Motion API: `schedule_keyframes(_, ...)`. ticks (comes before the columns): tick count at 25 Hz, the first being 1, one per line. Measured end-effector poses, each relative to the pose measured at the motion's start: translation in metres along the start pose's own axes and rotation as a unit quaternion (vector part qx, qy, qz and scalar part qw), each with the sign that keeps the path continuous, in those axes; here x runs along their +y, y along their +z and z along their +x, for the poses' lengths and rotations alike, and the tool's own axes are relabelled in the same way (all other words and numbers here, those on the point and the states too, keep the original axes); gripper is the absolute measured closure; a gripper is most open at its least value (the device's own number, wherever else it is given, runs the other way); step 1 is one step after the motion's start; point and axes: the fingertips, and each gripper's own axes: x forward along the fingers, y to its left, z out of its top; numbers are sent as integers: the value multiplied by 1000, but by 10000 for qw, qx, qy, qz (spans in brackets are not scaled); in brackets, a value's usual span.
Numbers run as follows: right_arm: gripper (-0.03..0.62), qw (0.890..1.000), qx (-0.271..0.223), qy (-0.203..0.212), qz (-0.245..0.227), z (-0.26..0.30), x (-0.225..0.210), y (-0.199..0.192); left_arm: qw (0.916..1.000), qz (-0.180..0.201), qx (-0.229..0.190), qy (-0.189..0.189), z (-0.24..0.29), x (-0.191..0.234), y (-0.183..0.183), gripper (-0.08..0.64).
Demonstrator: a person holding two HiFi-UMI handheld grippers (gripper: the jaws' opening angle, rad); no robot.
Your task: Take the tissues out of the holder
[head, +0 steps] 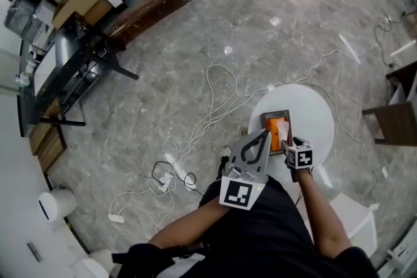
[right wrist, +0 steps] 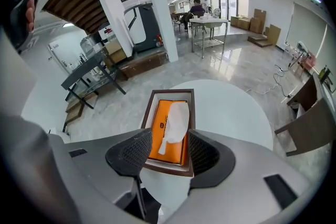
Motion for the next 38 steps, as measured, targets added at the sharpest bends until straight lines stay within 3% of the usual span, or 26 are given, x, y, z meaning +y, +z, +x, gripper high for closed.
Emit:
schedule_keyframes(5, 393, 9986, 230, -113, -454, 17, -8, -10, 9999, 15, 90, 47, -3, 6, -5, 560)
schedule_keyframes(13, 393, 9977, 383, -42, -562, 32, -9, -8, 9998, 59, 179, 31, -1, 10, -8, 560)
schedule_keyframes(24, 393, 9975, 471, 11, -523, 42, 2, 5, 9996, 68, 248, 82, 3, 17, -8, 561)
schedule_keyframes(31, 394, 9984, 532, 201, -32, 51, -1, -5, 9994, -39, 347, 78, 6, 16, -15, 561)
schedule_keyframes(38, 394, 9975, 663, 116, -212, 51, 2, -6, 9993, -23, 354, 132, 2, 21, -14, 560)
